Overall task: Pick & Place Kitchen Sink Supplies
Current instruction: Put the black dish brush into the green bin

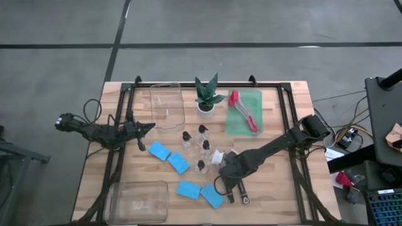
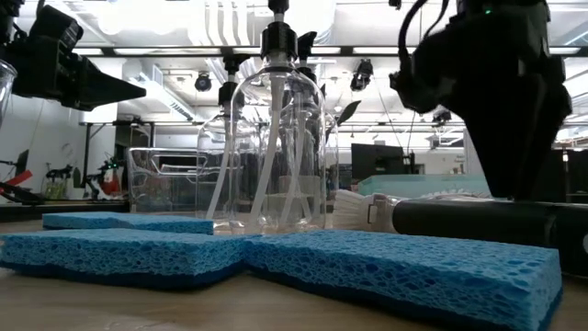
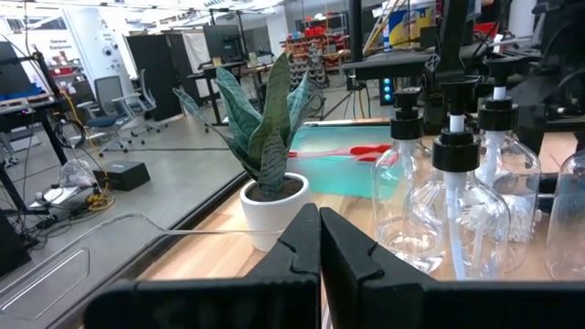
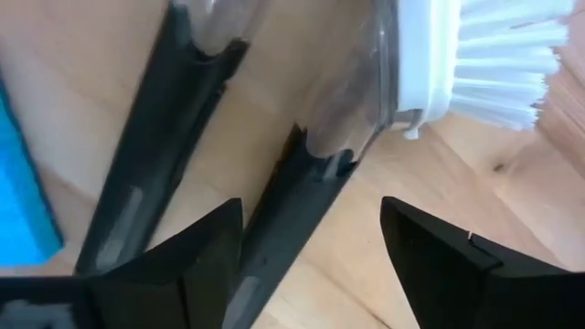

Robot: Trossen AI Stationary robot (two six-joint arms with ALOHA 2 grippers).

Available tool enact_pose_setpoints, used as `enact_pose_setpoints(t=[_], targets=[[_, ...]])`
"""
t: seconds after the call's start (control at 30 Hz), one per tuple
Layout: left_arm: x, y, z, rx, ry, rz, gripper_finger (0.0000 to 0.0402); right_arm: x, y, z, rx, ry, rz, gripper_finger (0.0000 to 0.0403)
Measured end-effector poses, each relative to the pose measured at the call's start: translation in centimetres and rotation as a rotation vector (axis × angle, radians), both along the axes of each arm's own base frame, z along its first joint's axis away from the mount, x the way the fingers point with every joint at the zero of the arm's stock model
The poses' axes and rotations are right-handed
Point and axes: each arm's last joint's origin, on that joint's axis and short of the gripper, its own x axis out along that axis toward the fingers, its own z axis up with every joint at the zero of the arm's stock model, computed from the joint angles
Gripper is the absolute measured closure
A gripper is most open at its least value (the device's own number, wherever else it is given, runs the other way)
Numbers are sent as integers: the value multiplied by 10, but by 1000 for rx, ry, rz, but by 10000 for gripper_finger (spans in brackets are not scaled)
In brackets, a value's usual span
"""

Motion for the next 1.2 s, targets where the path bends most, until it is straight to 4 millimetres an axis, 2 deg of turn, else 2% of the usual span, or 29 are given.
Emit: enact_pose_setpoints(t=[0.6,0.97,1.2], targets=[[0,0,0,0,0,1,401,-12,4,-29,16,-23,-61,178],[0,0,0,0,0,1,401,-13,4,-32,28,-24,-10,262],[0,0,0,0,0,1,401,-16,4,-22,42,-30,33,300]])
